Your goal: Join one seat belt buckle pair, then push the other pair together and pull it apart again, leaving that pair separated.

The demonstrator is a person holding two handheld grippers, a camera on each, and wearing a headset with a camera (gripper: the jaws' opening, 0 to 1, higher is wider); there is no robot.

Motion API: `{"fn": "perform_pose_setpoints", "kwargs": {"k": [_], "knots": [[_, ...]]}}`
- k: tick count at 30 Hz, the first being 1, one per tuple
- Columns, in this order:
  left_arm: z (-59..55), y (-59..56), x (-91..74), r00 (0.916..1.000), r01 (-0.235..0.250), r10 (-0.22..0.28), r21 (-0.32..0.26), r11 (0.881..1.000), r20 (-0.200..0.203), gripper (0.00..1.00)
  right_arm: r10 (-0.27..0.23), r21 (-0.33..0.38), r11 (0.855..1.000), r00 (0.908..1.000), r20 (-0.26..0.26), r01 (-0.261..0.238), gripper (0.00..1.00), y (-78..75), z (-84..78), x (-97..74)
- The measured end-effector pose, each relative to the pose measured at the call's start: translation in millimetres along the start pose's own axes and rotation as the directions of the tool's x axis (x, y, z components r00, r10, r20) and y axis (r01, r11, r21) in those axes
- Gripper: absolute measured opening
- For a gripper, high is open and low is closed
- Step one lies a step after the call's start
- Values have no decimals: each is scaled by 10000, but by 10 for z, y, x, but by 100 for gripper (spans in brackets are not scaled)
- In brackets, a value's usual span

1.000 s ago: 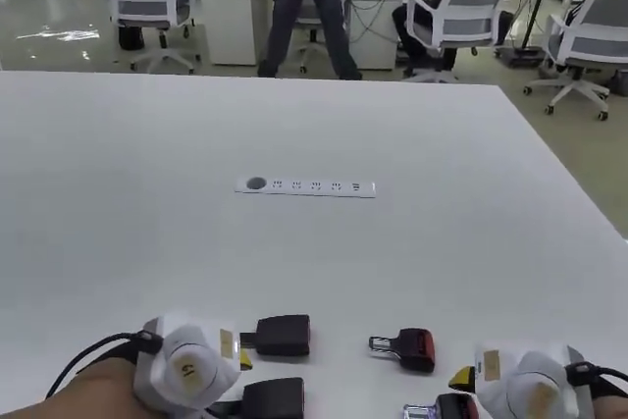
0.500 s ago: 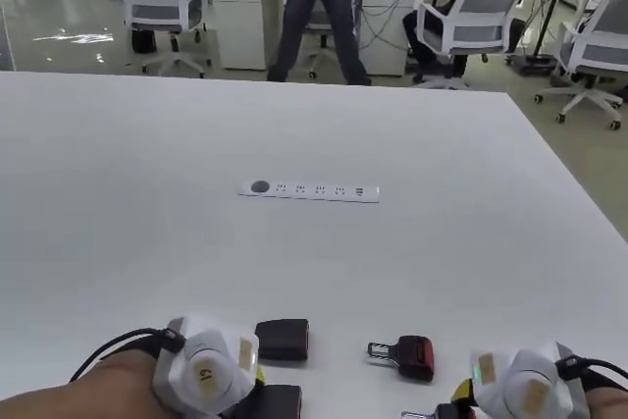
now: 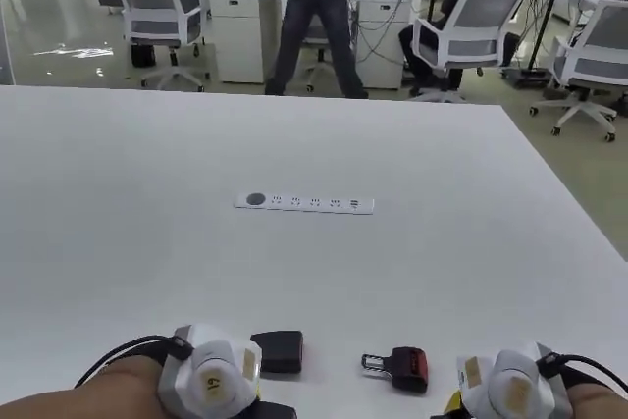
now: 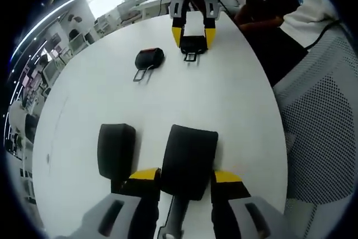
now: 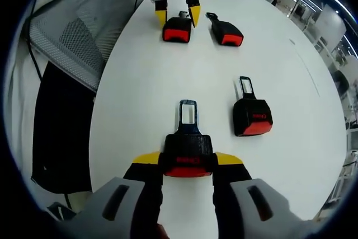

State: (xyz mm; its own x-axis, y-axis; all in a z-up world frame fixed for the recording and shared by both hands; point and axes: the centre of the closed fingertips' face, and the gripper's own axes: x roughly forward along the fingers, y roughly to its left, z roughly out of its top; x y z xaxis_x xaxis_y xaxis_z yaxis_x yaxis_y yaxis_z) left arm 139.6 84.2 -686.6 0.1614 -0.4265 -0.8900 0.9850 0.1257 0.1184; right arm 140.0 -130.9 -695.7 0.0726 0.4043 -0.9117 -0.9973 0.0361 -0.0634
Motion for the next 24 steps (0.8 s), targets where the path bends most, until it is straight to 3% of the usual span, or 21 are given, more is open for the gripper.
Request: {"fn": "perform_pose_setpoints", "kwargs": {"k": [3, 6, 9, 24], "knots": [[-11, 2, 9, 9999, -10, 10, 23, 10000, -107, 35, 154, -122, 9998, 9998, -108, -155, 33, -2, 3, -4], [-31, 21, 12, 9999, -40, 34, -460, 9989, -116, 34, 283, -80, 9996, 9995, -114, -284, 32, -2, 8, -6], [-20, 1, 18, 9998, 16, -25, -525, 9986, -174, 33, 334, -37, 9994, 9994, -98, -334, 32, 4, 11, -13], [-23, -8, 32, 9996, 292, -293, -464, 9985, -13, 32, 242, 519, 9984, 9997, -72, -238, 32, -7, 10, -14]]}}
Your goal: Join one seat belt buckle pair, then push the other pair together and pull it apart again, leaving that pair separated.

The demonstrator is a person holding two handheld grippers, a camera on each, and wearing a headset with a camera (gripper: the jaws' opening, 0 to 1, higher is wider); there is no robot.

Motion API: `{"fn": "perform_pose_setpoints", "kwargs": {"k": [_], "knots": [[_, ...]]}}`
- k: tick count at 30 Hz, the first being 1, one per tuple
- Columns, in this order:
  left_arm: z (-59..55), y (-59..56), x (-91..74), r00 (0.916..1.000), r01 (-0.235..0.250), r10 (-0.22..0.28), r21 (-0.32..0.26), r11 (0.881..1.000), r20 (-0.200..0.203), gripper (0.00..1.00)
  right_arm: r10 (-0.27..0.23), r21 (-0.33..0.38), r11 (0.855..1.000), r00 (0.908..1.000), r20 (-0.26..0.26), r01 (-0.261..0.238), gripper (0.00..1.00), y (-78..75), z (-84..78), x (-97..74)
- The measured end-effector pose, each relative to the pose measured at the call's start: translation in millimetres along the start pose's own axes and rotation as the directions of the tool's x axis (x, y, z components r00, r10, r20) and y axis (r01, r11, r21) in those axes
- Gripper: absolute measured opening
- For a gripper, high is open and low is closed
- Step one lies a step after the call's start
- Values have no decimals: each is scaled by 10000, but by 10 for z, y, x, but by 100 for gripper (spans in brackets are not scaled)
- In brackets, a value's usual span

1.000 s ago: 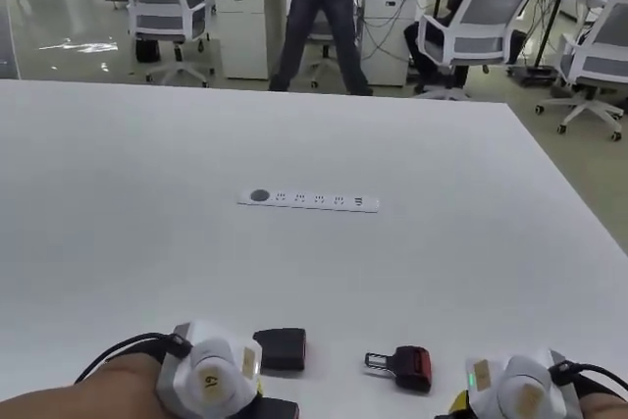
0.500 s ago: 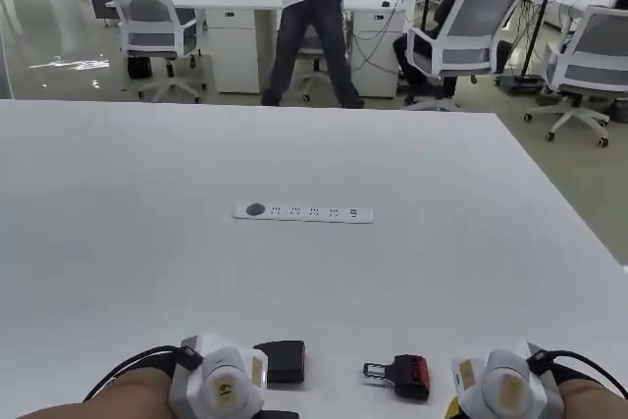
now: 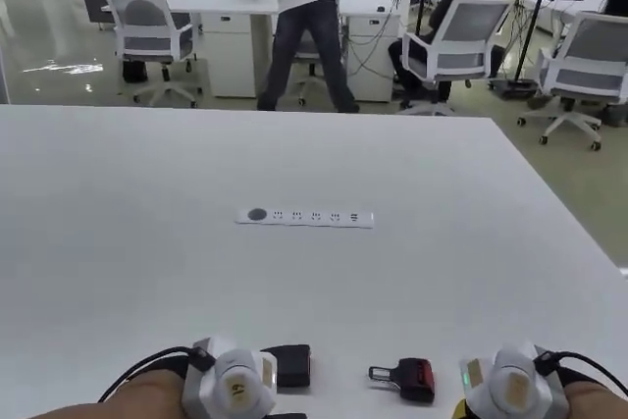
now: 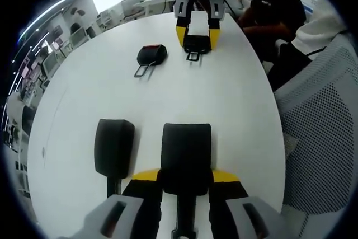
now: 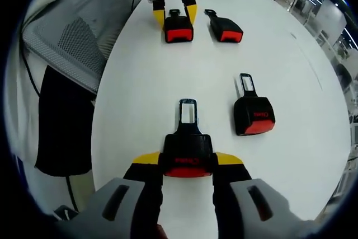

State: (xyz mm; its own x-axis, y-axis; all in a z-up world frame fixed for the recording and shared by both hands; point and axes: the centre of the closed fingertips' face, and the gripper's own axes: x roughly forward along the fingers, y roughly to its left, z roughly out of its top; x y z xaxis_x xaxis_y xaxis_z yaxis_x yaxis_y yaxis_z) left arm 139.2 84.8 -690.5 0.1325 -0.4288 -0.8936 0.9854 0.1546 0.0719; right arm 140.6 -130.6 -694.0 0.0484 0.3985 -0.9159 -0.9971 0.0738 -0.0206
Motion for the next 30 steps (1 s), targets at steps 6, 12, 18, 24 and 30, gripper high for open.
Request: {"fn": "perform_pose_setpoints", "kwargs": {"k": [6, 12, 18, 24, 30], "knots": [[4, -10, 3, 9997, 153, -149, -222, 9996, 192, 32, 15, 188, 9998, 9999, -157, -12, 32, -14, 31, 17], [-7, 0, 3, 9991, 90, -76, -325, 9994, 419, 32, -55, 150, 9999, 9999, -116, 57, 32, 34, 149, 71], [-10, -3, 13, 9992, 162, -153, -234, 9996, 374, 32, -78, 134, 9999, 9994, 323, 74, 33, 97, 408, 171], [-14, 9, 22, 9993, 225, -220, -126, 9997, 316, 32, -19, -16, 10000, 9978, 666, 20, 33, 136, 698, 297], [-5, -12, 17, 9994, 278, -278, 1, 9996, 190, 32, -83, 26, 10000, 9967, 808, 81, 33, 139, 859, 374]]}}
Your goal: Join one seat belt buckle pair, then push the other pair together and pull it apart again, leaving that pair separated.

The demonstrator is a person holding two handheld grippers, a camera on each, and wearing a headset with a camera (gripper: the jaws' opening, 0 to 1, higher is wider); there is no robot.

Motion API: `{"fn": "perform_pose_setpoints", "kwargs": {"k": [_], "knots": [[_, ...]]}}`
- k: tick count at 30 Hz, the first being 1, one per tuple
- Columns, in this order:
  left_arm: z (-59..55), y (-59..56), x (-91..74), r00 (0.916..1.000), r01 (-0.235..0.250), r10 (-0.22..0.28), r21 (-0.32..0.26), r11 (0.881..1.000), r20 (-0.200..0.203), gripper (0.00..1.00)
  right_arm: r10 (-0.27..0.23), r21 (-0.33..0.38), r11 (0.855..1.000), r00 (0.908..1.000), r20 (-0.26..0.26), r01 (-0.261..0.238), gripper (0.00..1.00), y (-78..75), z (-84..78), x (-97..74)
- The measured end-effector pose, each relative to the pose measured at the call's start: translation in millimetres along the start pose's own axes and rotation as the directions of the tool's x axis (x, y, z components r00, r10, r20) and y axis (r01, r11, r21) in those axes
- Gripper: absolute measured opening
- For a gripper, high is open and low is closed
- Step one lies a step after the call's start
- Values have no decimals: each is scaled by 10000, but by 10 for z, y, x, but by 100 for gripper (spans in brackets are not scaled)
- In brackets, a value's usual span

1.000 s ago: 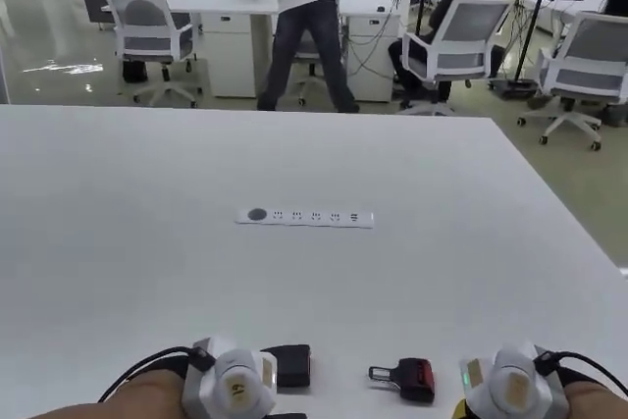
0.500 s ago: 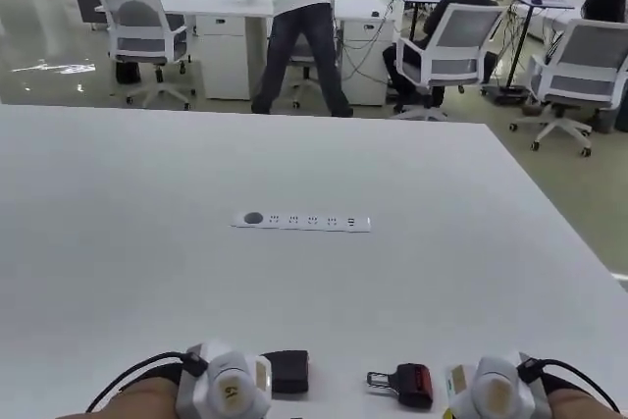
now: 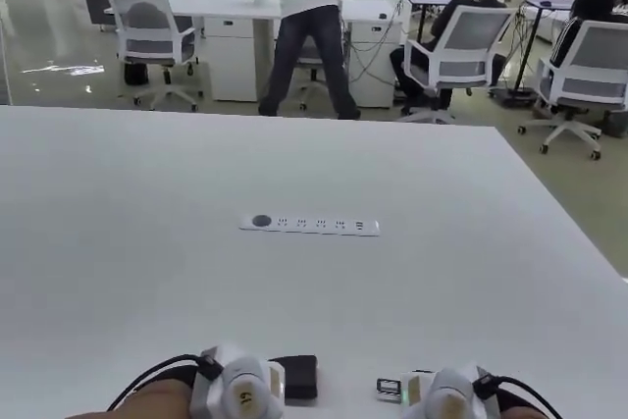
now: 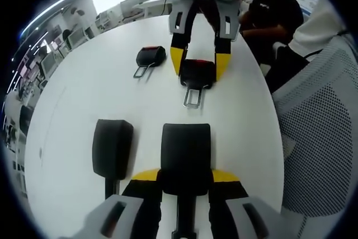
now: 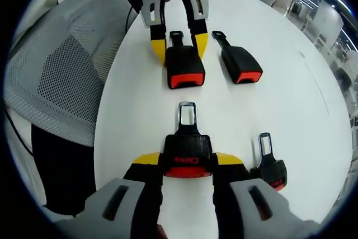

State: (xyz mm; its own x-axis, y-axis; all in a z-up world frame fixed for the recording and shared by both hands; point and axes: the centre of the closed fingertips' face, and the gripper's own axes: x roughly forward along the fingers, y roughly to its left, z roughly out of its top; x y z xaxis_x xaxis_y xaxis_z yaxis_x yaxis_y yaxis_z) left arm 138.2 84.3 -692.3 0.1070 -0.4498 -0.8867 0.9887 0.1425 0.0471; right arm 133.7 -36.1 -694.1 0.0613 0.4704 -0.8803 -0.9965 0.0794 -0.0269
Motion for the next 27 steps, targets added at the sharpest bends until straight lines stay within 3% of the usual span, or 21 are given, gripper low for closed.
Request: {"fn": "perform_pose_setpoints", "kwargs": {"k": [9, 15, 22, 27], "knots": [[0, -1, -2, 9999, 16, -15, 118, 9999, -113, 32, -43, -225, 9997, 10000, 55, 44, 33, 51, 199, 103], [5, 1, 1, 9998, 40, -36, 200, 9998, -202, 32, -102, -291, 9995, 9999, -10, 102, 33, 18, 228, 132], [7, -2, 14, 9993, 128, -112, 448, 9989, -346, 32, -358, -898, 9953, 9994, -21, 355, 33, 22, 275, 130], [4, 5, 18, 9992, 193, -174, 530, 9984, -361, 32, -190, -712, 9973, 9996, 219, 205, 32, 13, 333, 163]]}}
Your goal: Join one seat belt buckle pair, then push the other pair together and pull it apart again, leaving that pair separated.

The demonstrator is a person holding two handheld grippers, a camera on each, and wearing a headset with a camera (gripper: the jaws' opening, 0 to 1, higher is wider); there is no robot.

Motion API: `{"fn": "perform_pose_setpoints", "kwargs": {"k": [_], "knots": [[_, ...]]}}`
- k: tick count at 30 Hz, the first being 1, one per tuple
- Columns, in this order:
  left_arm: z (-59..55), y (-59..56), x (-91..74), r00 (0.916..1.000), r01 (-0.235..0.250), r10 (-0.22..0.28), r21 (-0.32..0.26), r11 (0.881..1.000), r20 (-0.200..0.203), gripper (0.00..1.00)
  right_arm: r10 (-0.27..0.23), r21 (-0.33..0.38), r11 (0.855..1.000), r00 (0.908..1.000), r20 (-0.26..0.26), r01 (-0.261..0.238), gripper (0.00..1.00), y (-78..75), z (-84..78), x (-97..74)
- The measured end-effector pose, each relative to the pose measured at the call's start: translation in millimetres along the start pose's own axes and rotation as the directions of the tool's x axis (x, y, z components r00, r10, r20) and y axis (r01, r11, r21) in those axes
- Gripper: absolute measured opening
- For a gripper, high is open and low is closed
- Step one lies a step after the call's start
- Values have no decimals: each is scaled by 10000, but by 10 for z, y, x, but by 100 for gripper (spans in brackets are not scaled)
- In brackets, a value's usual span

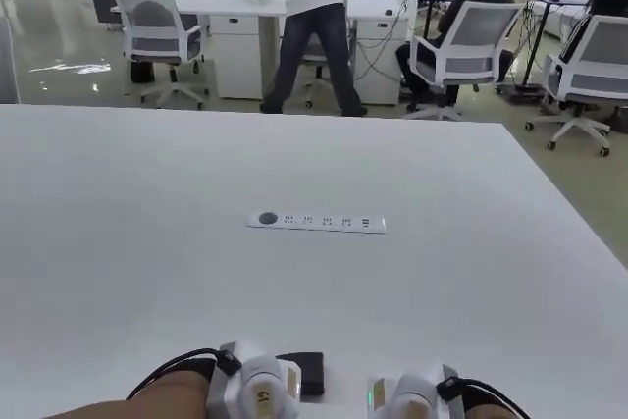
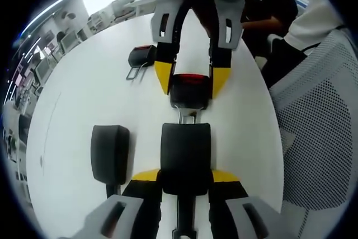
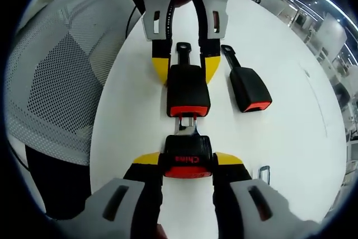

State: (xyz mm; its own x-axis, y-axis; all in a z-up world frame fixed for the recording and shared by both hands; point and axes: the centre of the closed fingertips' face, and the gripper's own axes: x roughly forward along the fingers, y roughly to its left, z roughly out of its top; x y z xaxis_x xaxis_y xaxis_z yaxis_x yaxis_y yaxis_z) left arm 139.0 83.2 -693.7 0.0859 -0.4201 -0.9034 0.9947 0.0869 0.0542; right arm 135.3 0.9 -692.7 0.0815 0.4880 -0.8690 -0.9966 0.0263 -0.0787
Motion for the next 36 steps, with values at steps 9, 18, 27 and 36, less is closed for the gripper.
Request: {"fn": "perform_pose_setpoints", "kwargs": {"k": [9, 18, 27, 36], "knots": [[5, -2, 4, 9997, 182, -182, 12, 9998, 188, 32, 369, 489, 9980, 9985, 398, -388, 32, -9, 15, 24], [21, -15, 1, 9994, 278, -275, -146, 9995, 204, 31, 354, 631, 9973, 9986, 396, -378, 31, -10, 44, 41], [17, -3, 5, 9989, 355, -354, -46, 9994, 295, 31, 546, 228, 9982, 9984, 137, -549, 31, -16, 70, 61], [32, -20, 2, 9988, 405, -406, 52, 9992, 285, 31, 454, 168, 9988, 9989, 61, -455, 30, -21, 84, 58]]}}
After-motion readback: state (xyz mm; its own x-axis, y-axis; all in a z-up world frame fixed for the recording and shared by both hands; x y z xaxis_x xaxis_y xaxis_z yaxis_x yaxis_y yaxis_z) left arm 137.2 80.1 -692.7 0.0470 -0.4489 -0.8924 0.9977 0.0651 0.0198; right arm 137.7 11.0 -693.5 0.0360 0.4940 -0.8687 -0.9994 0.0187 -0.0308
